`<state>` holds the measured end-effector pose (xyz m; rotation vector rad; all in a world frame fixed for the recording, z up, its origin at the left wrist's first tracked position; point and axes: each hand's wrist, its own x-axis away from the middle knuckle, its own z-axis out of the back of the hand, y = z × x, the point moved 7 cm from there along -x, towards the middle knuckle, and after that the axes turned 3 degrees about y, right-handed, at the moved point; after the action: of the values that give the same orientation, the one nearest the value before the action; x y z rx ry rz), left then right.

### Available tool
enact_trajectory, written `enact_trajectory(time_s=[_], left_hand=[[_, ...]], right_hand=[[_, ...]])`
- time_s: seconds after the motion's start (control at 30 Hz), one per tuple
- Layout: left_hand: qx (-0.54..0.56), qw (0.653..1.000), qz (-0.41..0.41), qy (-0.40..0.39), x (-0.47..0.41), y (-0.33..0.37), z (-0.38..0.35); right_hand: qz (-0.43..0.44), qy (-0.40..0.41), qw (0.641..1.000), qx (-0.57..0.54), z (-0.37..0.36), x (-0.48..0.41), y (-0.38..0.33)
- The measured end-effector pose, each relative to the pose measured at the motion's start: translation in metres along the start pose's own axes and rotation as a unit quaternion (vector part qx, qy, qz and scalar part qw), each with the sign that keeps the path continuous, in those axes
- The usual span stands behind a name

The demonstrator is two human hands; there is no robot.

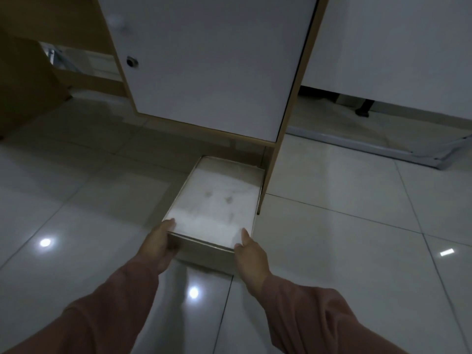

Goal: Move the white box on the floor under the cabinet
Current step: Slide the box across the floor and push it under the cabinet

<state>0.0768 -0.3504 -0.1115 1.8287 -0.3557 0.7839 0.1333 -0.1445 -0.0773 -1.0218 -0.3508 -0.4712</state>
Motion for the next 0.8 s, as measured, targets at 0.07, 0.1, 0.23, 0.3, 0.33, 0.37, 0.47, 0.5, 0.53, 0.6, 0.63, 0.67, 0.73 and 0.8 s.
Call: enact_trajectory(time_s=[0.07,0.1,0.23,0.3,0.33,0.37,0.47,0.5,0.53,0.6,0.63,0.67,0.73,0.8], left_hand=[[-0.021,0.999,-0.017,0.028,-0.005,0.001,0.0],[-0.028,0.999,-0.025,0.036,-0.006,0.002,-0.001],[-0.078,0.995,-0.045,0.042,-0.008,0.003,-0.009],[-0.159,0.979,-0.087,0.092,-0.002,0.004,-0.011],[-0.205,0.962,-0.122,0.136,0.006,0.006,-0.011],[-0.255,0.938,-0.162,0.171,0.014,0.006,-0.013],[-0.43,0.862,-0.231,0.137,0.036,-0.011,-0.041],[-0.458,0.85,-0.233,0.118,0.038,-0.019,-0.047],[-0.464,0.847,-0.234,0.109,0.04,-0.025,-0.049],[-0.468,0.844,-0.239,0.107,0.039,-0.03,-0.049],[-0.475,0.838,-0.245,0.109,0.038,-0.03,-0.049],[-0.484,0.831,-0.253,0.109,0.036,-0.028,-0.049],[-0.495,0.822,-0.262,0.106,0.033,-0.023,-0.051],[-0.504,0.816,-0.265,0.103,0.025,-0.019,-0.053]], right_hand=[[-0.002,-0.018,0.999,0.043,-0.002,-0.005,0.003],[0.0,-0.023,0.998,0.061,-0.002,-0.009,0.003],[0.022,-0.064,0.983,0.173,-0.001,-0.016,0.006],[0.073,-0.04,0.956,0.281,-0.002,-0.014,0.003],[0.113,-0.016,0.936,0.334,-0.004,-0.011,-0.001],[0.159,0.003,0.912,0.378,-0.008,-0.007,-0.006],[0.25,0.005,0.86,0.445,-0.022,0.008,-0.013],[0.261,0.002,0.85,0.457,-0.024,0.011,-0.013],[0.266,-0.002,0.844,0.466,-0.026,0.013,-0.012],[0.277,-0.008,0.829,0.486,-0.028,0.016,-0.009],[0.286,-0.011,0.819,0.497,-0.03,0.017,-0.008],[0.294,-0.015,0.811,0.505,-0.031,0.017,-0.008],[0.299,-0.016,0.799,0.521,-0.03,0.015,-0.01],[0.296,-0.014,0.792,0.534,-0.03,0.007,-0.014]])
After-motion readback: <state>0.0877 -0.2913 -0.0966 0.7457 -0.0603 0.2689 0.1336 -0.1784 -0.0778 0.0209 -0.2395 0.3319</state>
